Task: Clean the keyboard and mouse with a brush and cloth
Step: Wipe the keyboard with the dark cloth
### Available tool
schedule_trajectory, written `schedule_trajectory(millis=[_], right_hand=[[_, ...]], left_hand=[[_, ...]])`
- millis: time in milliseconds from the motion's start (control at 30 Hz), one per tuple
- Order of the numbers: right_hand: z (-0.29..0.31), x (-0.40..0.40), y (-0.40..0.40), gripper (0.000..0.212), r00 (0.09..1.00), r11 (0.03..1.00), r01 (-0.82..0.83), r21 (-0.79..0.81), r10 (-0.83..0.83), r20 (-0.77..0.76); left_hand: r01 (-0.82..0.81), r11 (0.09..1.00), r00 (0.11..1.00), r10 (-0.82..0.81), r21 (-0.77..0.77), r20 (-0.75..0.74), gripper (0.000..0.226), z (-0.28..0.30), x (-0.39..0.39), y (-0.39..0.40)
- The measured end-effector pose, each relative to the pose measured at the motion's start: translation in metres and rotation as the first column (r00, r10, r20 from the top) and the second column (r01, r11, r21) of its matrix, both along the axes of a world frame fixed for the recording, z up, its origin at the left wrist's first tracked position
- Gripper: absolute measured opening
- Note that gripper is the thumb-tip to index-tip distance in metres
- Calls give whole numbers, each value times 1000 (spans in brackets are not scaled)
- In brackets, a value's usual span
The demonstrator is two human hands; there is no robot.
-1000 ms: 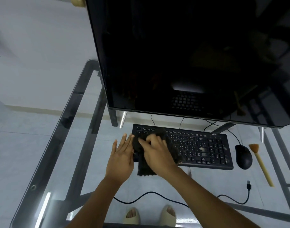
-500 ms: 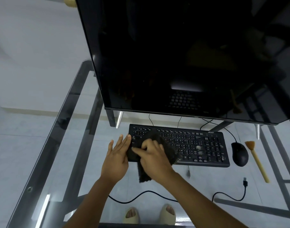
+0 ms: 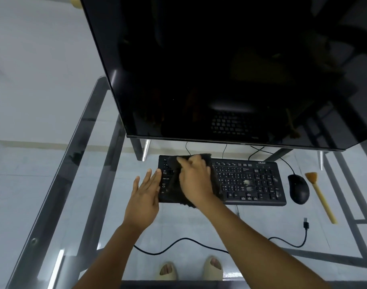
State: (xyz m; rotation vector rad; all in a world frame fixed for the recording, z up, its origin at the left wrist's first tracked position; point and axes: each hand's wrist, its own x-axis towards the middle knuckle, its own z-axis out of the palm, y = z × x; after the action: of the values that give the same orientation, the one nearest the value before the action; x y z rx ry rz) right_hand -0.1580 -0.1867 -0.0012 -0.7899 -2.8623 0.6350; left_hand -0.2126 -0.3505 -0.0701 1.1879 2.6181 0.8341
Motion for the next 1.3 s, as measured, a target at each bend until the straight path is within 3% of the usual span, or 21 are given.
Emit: schedule_trajectory(millis=[100,133,233,267,367,400,500,533,667,800,833,933,967,1067,1100,1200,1233,1300], right_hand=[[0,3,-26,46,946,946,-324,-7,324,5],[-1,0,-17,45,947,947,-322,0,322,-1],[-1,-12,12,43,1000,999,-7,31,7,4],[0,-12,9,44,1000,1000,-5,26,4,25],[1,1,-17,45,953,953,-302,-19,303,28],[2,3,-12,45,942,942,-335,-12,335,29],[1,3,19,44,997,996,-81,28,81,13],[2,6,18,43,997,997,-74,20,73,14],[5,35,-12,39,866,866,-494,-81,498,45],[1,35,16,40,964,965,-264,8,264,-19],[3,37,9,40,961,960,-278,-13,278,-1],[6,51,-11,39,848,847,-522,-101,528,47],[6,49,-4,39,858,857,-508,-83,512,39],[-1,42,14,41,985,984,-174,-39,174,-5],[0,39,8,42,988,987,-154,-40,154,4],[1,40,-23,45,907,908,-417,-48,419,36],[1,34,-16,46,907,907,-420,-29,420,32],[-4,16,8,45,984,984,-176,26,176,-17]], left_hand=[[21,1000,1000,-21,7,10,54,0,0,-1],[21,1000,1000,-21,4,9,53,-1,0,-1],[-11,1000,1000,11,-9,-5,53,-3,1,-1],[-15,1000,1000,15,-9,-5,53,-3,1,-2],[17,1000,1000,-17,13,11,54,-2,-1,-3],[22,1000,1000,-23,13,12,54,-3,-1,-2],[1,1000,1000,-1,9,5,52,-3,0,1],[-4,1000,1000,4,12,8,52,-3,1,1],[12,1000,1000,-13,27,16,56,-1,0,-3],[-5,1000,1000,5,16,15,54,-1,2,-2],[-6,1000,1000,6,13,14,54,-2,2,-3],[7,1000,1000,-7,3,10,54,-1,-1,-3],[11,1000,1000,-11,-2,4,54,-1,-1,-3],[1,1000,1000,-1,-16,-7,55,-1,2,-2],[-3,1000,1000,2,-13,-7,55,-1,3,-2],[12,1000,1000,-12,2,3,58,-1,0,-4],[17,1000,1000,-17,1,0,58,-1,0,-3],[13,1000,1000,-13,-17,-9,58,0,0,-1]])
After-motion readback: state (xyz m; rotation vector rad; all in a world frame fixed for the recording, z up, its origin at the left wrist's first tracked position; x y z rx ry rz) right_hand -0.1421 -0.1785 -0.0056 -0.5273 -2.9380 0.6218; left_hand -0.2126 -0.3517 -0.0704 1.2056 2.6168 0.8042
